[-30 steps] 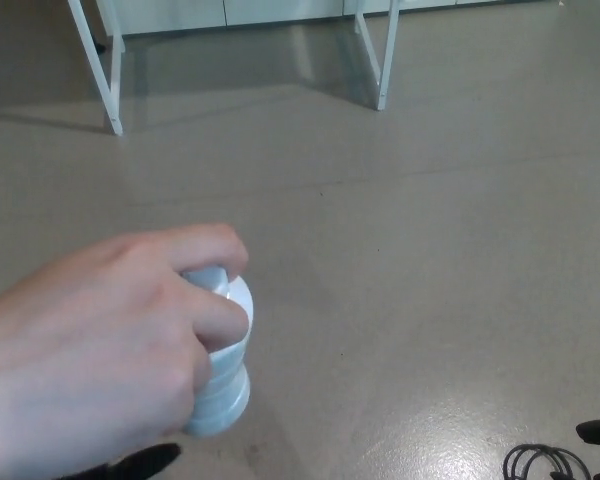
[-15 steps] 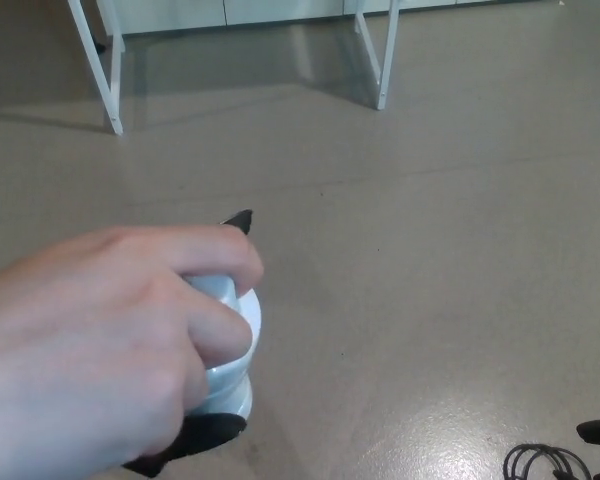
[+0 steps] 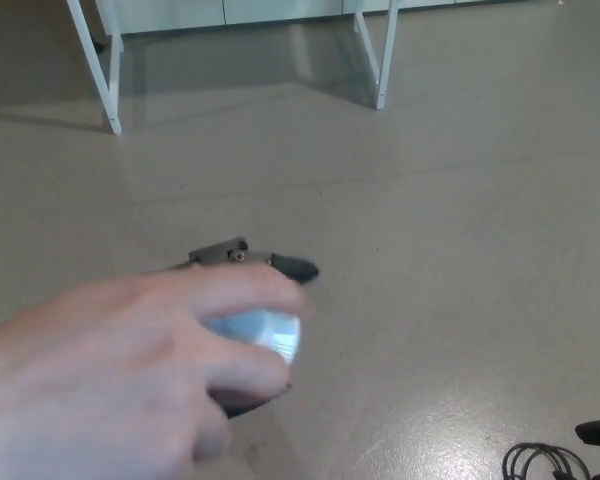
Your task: The robot picks up a bottle from a person using its left hand and walk towards the table in frontand put the bottle on the table.
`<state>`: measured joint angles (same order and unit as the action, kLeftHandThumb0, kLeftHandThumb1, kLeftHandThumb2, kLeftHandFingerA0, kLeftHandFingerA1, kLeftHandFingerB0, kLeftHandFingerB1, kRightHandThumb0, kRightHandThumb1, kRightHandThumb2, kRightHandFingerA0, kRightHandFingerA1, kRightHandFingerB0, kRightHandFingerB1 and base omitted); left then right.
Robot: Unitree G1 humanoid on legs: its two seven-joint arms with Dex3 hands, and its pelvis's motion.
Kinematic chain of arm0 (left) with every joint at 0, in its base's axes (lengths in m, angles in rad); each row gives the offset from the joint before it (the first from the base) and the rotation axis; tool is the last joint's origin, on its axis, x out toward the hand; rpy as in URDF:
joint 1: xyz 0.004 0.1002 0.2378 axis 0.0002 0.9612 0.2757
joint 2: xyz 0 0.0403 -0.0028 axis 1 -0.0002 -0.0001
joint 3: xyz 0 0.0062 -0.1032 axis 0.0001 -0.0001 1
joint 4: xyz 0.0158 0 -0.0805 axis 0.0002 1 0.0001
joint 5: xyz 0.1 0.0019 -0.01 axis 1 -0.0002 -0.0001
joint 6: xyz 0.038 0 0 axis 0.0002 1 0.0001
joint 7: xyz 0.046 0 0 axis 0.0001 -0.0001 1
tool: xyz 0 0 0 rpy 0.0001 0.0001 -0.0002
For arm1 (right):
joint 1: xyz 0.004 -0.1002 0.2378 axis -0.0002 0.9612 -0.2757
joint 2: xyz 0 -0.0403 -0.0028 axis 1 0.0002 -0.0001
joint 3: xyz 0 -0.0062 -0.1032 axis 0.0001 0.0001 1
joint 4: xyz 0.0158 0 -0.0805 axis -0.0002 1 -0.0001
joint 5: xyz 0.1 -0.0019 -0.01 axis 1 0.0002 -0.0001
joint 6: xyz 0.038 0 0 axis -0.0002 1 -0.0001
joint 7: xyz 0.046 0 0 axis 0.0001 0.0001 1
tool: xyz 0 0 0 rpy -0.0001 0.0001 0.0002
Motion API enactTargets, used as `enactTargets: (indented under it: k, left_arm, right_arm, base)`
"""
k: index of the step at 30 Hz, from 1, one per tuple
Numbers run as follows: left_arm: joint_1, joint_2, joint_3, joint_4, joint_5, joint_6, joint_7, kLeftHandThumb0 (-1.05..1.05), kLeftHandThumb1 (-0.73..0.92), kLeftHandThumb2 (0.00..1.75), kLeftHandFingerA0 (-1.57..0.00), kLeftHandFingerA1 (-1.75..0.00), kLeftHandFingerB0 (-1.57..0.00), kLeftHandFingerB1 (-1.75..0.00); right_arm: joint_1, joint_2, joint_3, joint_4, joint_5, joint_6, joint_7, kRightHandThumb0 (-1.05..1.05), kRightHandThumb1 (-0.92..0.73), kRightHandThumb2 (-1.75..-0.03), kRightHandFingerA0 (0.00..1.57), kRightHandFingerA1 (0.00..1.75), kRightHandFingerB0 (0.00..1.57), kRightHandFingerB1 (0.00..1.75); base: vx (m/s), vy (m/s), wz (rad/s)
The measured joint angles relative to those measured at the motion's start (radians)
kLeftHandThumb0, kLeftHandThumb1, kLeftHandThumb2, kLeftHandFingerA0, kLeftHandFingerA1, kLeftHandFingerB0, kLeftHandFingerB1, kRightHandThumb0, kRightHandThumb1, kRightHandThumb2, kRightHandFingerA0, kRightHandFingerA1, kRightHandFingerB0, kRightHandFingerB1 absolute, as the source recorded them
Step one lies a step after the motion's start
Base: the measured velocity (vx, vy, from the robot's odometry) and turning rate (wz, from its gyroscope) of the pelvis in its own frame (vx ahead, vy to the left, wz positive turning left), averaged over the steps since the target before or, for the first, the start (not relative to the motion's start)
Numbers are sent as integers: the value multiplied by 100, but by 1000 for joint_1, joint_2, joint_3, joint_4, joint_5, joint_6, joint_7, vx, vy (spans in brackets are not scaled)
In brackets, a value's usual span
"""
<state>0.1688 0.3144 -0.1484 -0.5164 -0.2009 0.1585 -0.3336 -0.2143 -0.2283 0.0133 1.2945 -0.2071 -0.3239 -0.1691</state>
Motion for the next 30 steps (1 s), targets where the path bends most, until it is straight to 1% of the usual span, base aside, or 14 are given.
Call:
enactTargets:
  k: [3, 6, 7, 9, 10, 11, 12, 13, 17, 24, 25, 26, 27, 30]
  left_arm:
    - [0, -25, 0, -1, 8, 33, 19, -2, 81, 81, -107, -138, -74, -125]
    - [2, -37, 2, -11, 12, 68, 29, -3, 83, 80, -108, -137, -73, -122]
    - [2, -37, 4, -14, 12, 79, 30, -4, 82, 79, -110, -133, -73, -120]
    - [2, -37, 8, -16, 12, 92, 31, -5, 82, 78, -109, -134, -73, -120]
    - [3, -37, 11, -16, 11, 101, 31, -5, 81, 79, -109, -132, -74, -119]
    - [5, -38, 12, -16, 11, 105, 31, -5, 81, 79, -109, -131, -73, -118]
    - [7, -41, 13, -15, 11, 110, 31, -5, 81, 79, -109, -131, -73, -118]
    - [9, -42, 13, -15, 11, 113, 31, -6, 82, 78, -109, -131, -73, -117]
    - [15, -39, 32, -11, 11, 120, 31, -6, 82, 78, -107, -135, -74, -116]
    - [30, -40, 60, 5, 14, 122, 35, -6, 80, 78, -106, -136, -76, -116]
    - [30, -43, 63, 8, 14, 122, 36, -6, 81, 79, -107, -135, -76, -117]
    - [36, -51, 66, 16, 15, 125, 37, -6, 81, 79, -107, -135, -76, -117]
    - [35, -52, 69, 17, 15, 125, 37, -6, 82, 78, -110, -131, -77, -115]
    - [30, -57, 92, 20, 12, 125, 36, -6, 79, 80, -112, -127, -78, -114]
  right_arm:
    - [-1, -1, 1, 0, -1, 1, 0, -64, -32, -85, 50, 72, 47, 68]
    - [-6, -1, 7, 0, -2, 1, 0, -64, -33, -85, 51, 71, 47, 67]
    - [-9, -1, 9, 0, -3, 2, 0, -63, -33, -84, 49, 70, 46, 67]
    - [-16, -1, 11, 0, -3, 3, 1, -64, -33, -84, 48, 70, 48, 68]
    - [-19, -1, 13, 0, -4, 5, 2, -58, -45, -56, 50, 67, 54, 65]
    - [-19, -1, 14, 1, -4, 7, 3, -63, -34, -84, 52, 71, 49, 67]
    - [-19, -1, 15, 2, -4, 8, 3, -63, -34, -84, 52, 71, 49, 67]
    - [-19, -2, 16, 2, -4, 9, 4, -58, -45, -56, 55, 69, 53, 66]
    - [-22, 1, 18, 3, -4, 10, 6, -59, -45, -56, 56, 69, 54, 66]
    - [-22, 3, 23, 4, -7, 11, 10, -57, -46, -56, 55, 68, 53, 65]
    - [-22, 1, 22, 4, -7, 12, 11, -55, -46, -57, 54, 68, 53, 64]
    - [-20, 5, 24, 7, -8, 15, 13, -55, -46, -57, 54, 68, 53, 64]
    - [-22, 0, 23, 6, -8, 15, 13, -61, -33, -84, 50, 71, 49, 68]
    - [-26, -13, 21, 5, -9, 18, 12, -62, -34, -85, 49, 70, 49, 68]
  base:
    - [0, 0, 0]
    - [0, 0, 0]
    - [0, 0, 0]
    - [0, 0, 0]
    - [0, 0, 8]
    - [0, 0, 0]
    - [0, 0, 8]
    - [0, 0, 0]
    - [9, -19, 2]
    - [93, -181, 9]
    - [96, -327, -178]
    - [134, -317, 17]
    - [128, -313, -8]
    - [201, -219, -5]
